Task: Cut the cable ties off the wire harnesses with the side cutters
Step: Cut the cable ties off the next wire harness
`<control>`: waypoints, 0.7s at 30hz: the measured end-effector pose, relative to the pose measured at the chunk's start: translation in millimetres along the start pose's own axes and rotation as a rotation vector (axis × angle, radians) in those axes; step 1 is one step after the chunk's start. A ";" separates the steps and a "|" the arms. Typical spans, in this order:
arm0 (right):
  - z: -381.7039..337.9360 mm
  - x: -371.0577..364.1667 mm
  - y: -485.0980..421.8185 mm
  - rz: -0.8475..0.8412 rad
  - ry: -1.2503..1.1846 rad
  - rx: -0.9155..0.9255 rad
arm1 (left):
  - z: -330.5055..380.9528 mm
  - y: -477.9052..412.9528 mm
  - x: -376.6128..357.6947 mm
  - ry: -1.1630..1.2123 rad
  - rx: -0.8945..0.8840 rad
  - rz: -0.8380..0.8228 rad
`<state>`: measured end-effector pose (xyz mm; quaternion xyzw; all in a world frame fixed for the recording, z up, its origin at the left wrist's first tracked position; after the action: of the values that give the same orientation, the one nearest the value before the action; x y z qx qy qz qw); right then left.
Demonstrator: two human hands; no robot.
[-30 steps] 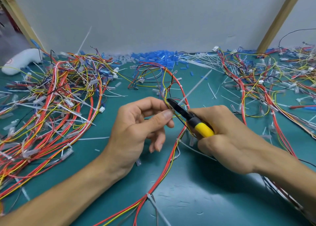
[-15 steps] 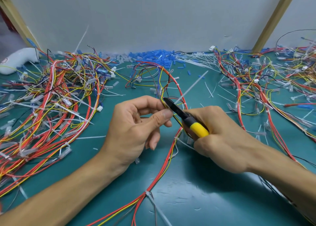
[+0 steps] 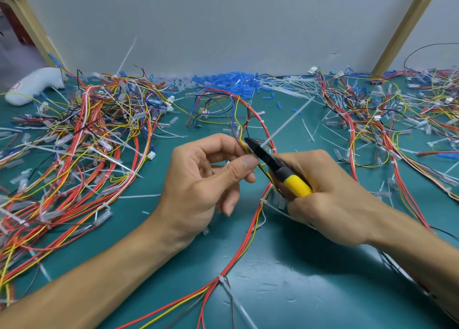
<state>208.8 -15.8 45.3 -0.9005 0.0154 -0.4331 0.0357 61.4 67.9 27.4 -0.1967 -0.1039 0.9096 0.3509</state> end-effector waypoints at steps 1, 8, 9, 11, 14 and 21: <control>-1.1 -0.9 -1.1 0.008 -0.007 0.016 | 0.4 0.0 0.6 0.010 0.004 -0.003; 4.8 5.6 -5.2 0.103 0.120 0.096 | -1.6 -3.3 3.1 0.105 0.082 -0.014; 5.8 6.8 -5.6 0.121 0.163 0.111 | -1.5 -3.5 3.4 0.114 0.088 -0.015; 7.4 9.6 -6.1 0.150 0.231 0.136 | -1.5 -3.4 4.1 0.122 0.095 -0.015; 8.7 13.0 -5.5 0.164 0.294 0.164 | -2.0 -3.5 3.9 0.118 0.107 -0.012; 8.0 9.3 -3.8 0.058 0.311 0.144 | -6.9 -3.0 4.6 0.088 0.147 0.004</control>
<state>220.8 -12.1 47.9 -0.8168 0.0154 -0.5661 0.1099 63.0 73.6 20.8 -0.2103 -0.0208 0.9060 0.3667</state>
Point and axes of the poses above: each hand's wrist, its own y-axis away from the middle knuckle, its own x-axis out of the back of the hand, z = x × y, the point moved 5 cm from there along -y, towards the middle knuckle, and after that the axes turned 9 degrees about y, right-handed, at the moved point
